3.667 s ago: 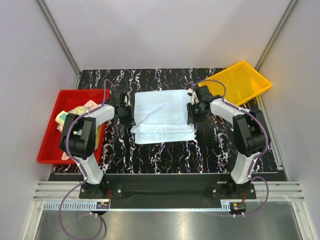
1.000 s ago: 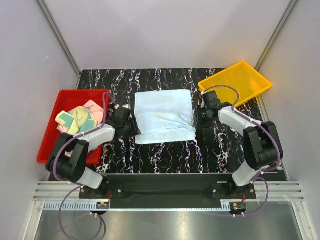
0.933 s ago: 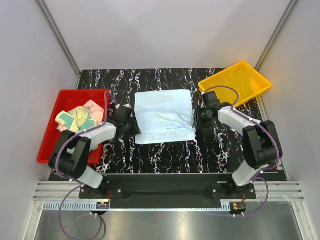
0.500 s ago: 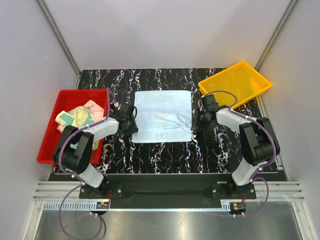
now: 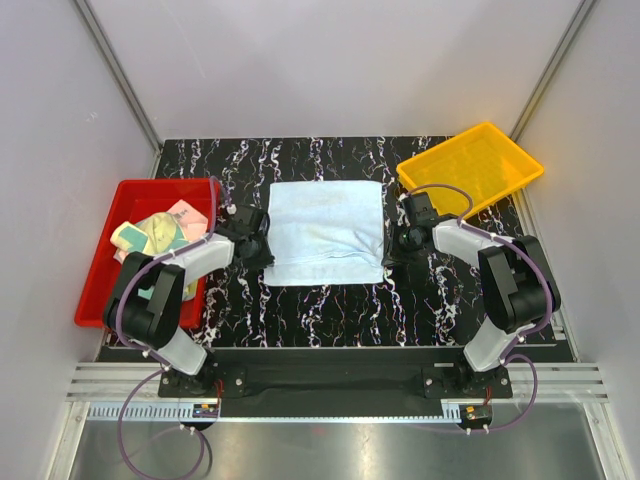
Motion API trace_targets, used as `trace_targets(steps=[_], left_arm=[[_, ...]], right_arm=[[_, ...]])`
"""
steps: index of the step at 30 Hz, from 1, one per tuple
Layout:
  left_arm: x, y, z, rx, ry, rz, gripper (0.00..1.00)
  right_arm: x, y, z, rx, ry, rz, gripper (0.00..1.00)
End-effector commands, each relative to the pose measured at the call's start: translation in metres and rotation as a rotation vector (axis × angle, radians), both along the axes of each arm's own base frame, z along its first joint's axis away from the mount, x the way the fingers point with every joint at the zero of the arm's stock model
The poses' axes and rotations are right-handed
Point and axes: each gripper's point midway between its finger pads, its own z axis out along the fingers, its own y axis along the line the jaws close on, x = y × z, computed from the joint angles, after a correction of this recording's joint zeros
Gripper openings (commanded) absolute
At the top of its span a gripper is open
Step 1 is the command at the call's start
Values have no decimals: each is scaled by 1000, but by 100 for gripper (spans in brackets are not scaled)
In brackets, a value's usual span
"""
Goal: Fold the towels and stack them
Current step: Fold the towel
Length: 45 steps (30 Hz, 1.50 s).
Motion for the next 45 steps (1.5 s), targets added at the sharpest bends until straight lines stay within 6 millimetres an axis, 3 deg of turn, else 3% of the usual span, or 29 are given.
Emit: trace_targets(steps=[1, 15, 24, 27, 30, 32, 35, 38, 39, 41, 43, 45], left_arm=[[20, -5, 15, -26, -59, -11, 27], [26, -9, 7, -42, -36, -17, 25], [28, -8, 15, -32, -30, -13, 0], [31, -9, 25, -28, -32, -17, 0], [31, -8, 31, -19, -21, -25, 1], [30, -8, 34, -15, -13, -28, 10], [31, -8, 35, -14, -18, -33, 0], [29, -9, 32, -15, -4, -38, 0], [29, -8, 31, -11, 1, -37, 11], [28, -7, 29, -4, 13, -38, 14], [27, -7, 25, -2, 20, -43, 2], [28, -9, 23, -11, 20, -47, 0]], right_arm=[[5, 9, 16, 35, -65, 39, 12], [6, 9, 16, 28, -71, 50, 13], [11, 5, 21, -10, -92, 65, 7], [20, 3, 32, -27, -125, 69, 0], [22, 3, 36, -32, -126, 78, 0], [22, 3, 38, -32, -131, 79, 0], [23, 4, 38, -31, -133, 81, 0], [24, 4, 37, -34, -127, 85, 0], [24, 3, 38, -35, -128, 85, 0], [24, 4, 39, -36, -128, 88, 0], [24, 4, 40, -33, -131, 89, 0], [24, 5, 41, -29, -133, 92, 0]])
